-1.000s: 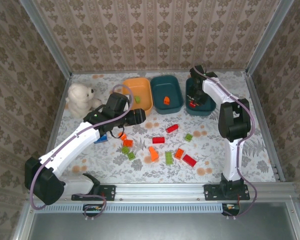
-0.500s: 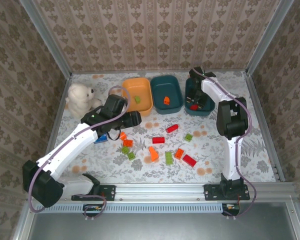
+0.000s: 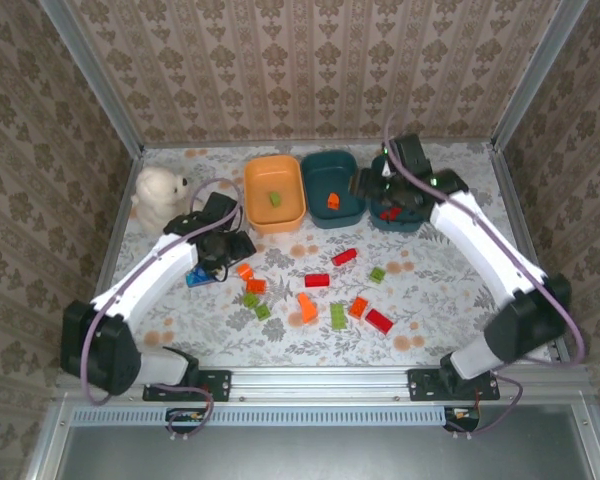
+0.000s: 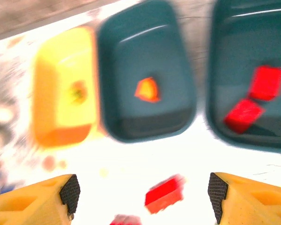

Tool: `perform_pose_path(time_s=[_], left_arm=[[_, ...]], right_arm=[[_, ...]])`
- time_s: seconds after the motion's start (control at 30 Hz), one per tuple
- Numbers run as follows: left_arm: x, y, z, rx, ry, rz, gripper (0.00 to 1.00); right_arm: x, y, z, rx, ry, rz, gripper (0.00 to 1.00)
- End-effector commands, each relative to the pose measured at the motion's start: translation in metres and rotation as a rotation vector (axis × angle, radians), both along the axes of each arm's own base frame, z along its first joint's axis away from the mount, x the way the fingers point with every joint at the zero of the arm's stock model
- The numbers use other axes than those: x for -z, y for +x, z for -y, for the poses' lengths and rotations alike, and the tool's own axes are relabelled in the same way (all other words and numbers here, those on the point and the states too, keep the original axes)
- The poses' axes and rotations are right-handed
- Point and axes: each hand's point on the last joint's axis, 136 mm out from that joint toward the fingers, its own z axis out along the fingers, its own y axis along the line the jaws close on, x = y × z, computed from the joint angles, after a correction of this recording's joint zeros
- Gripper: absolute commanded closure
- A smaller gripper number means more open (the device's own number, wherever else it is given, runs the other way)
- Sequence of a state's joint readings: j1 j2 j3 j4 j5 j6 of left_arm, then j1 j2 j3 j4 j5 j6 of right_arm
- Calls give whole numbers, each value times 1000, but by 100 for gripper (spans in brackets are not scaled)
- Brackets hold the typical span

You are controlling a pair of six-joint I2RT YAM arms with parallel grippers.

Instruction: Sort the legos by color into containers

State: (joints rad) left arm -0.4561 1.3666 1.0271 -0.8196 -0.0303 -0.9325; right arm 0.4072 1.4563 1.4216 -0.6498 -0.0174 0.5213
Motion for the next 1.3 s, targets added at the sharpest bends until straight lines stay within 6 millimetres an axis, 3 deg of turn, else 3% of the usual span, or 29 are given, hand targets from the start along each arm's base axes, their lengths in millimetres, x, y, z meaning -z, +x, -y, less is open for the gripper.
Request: perform_pose_path(time_s=[0.0,0.13,0.23,0.37,0.57,0.73,1.07,1.2,1.27], left_arm=[[18,5,-6,-102,5,-59,22],[38,15,-5,-130,13,-108,22],[51,19,0,-123,15,-141,23],[68,26,11,-113,-5,-151,25],[77,30,17,-75,27,-157,27],[91,18,22,-61,41,-178,39],[93,18,16,-48,72,-169,62],[87,22,18,-33,67,-146,71],[73,29,22,-5,75,-107,71]], right_arm=[[4,-35,-37,-196,54,46,24],[17,-86,-61,-302,115,-10,24],[25,-106,-69,-329,177,-24,24],[33,-121,-66,-324,187,-44,24],[35,-124,-63,-325,166,-49,24],[37,-122,-65,-329,170,-58,24],[38,-117,-71,-334,167,-74,24],[35,-116,-70,-327,162,-69,25],[33,-115,-66,-315,153,-62,25]])
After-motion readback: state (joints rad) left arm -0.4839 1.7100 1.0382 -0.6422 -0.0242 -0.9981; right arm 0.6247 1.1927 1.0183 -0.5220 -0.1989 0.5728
